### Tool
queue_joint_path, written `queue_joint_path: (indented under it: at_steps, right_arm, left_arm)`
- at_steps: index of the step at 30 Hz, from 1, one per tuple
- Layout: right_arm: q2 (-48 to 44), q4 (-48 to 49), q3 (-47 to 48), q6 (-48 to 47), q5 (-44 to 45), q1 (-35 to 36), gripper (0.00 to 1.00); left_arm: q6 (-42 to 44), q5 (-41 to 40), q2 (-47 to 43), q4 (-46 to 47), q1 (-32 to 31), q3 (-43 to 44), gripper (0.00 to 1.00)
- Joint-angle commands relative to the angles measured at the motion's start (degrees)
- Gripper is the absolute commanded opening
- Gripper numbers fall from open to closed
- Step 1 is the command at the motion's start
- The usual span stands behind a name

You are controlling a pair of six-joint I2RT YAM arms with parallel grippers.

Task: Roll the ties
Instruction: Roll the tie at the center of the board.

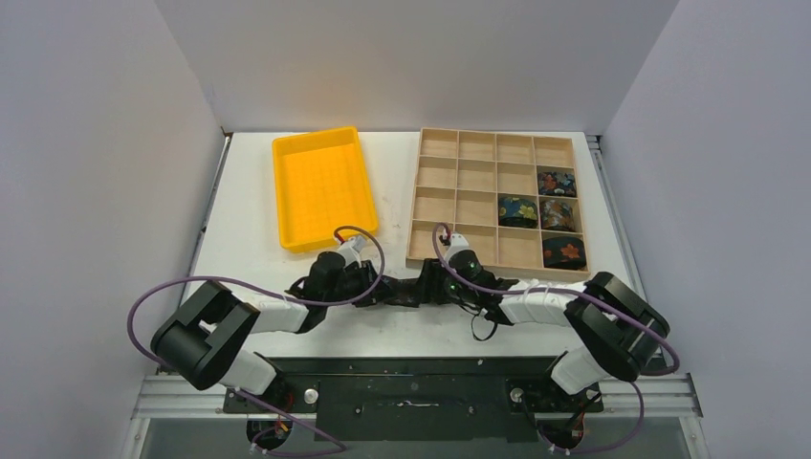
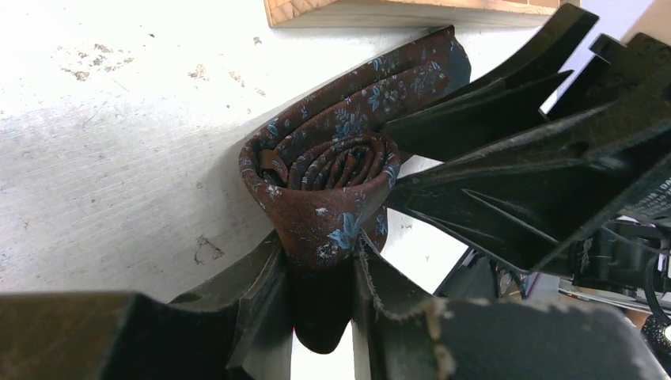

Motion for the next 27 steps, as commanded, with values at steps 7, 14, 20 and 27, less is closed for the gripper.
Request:
queue_joint_path:
  at_steps: [7,14,20,27]
  right_arm:
    - [-14.22,-11.69,-1.88,-2.7,16.01,-2.66,0.49]
    - [-10.7,-11.68,-5.54,-2.41,19.44,-5.02,0.38]
    - [-13.87,-12.46,-9.72,1.21,20.65,-4.09,0.32]
    - [-17.08,-13.43,-14.98,5.93,20.46,0.38,0.3]
  left_arm:
    - [3.28,-5.24,-3.67,-15.2,-2.35,6.69,0.0]
    - [6.52,-14.06,-3.66,-33.6,-5.63,15.13,0.0]
    - [7.07,-18.19,-4.44,-41.76,-6.59,18.67,0.0]
    - [6.3,-22.46,-5.24,-46.33,-6.78,21.4,0.0]
